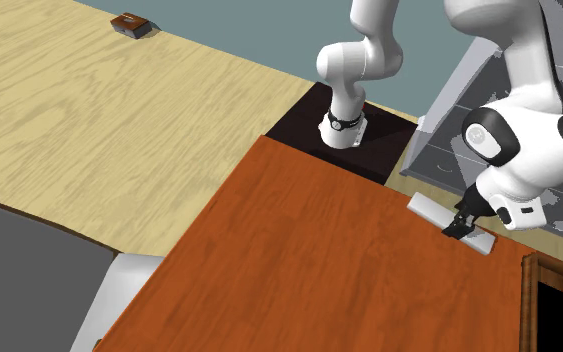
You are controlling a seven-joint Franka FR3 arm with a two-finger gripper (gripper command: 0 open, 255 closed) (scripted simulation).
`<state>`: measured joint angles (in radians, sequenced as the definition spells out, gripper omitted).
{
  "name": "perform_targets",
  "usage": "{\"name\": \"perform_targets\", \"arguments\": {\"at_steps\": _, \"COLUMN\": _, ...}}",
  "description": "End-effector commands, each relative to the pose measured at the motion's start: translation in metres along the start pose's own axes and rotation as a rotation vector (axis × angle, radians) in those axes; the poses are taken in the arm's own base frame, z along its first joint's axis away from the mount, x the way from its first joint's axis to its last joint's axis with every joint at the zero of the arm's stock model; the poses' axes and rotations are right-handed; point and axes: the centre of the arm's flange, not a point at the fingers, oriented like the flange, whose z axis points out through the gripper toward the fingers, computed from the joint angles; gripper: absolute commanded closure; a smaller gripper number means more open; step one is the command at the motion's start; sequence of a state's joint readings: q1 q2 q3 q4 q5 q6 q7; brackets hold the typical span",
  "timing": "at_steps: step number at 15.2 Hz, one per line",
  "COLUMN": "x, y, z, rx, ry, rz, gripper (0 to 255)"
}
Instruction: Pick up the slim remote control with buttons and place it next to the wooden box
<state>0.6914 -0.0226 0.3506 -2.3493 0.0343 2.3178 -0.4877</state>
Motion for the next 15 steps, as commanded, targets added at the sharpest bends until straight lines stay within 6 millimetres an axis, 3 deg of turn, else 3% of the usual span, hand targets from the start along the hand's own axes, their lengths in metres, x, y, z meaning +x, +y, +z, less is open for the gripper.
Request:
{"name": "perform_targets", "arguments": {"at_steps": 1, "x": 0.000, "y": 0.000, "z": 0.000, "rx": 0.000, "ry": 0.000, "rz": 0.000, "gripper": 0}}
{"name": "perform_targets", "arguments": {"at_steps": 3, "x": 0.000, "y": 0.000, "z": 0.000, "rx": 0.000, "ry": 0.000, "rz": 0.000, "gripper": 0}}
{"name": "perform_targets", "arguments": {"at_steps": 7, "x": 0.000, "y": 0.000, "z": -0.050, "rx": 0.000, "ry": 0.000, "rz": 0.000, "gripper": 0}}
{"name": "perform_targets", "arguments": {"at_steps": 15, "x": 0.000, "y": 0.000, "z": -0.050, "rx": 0.000, "ry": 0.000, "rz": 0.000, "gripper": 0}}
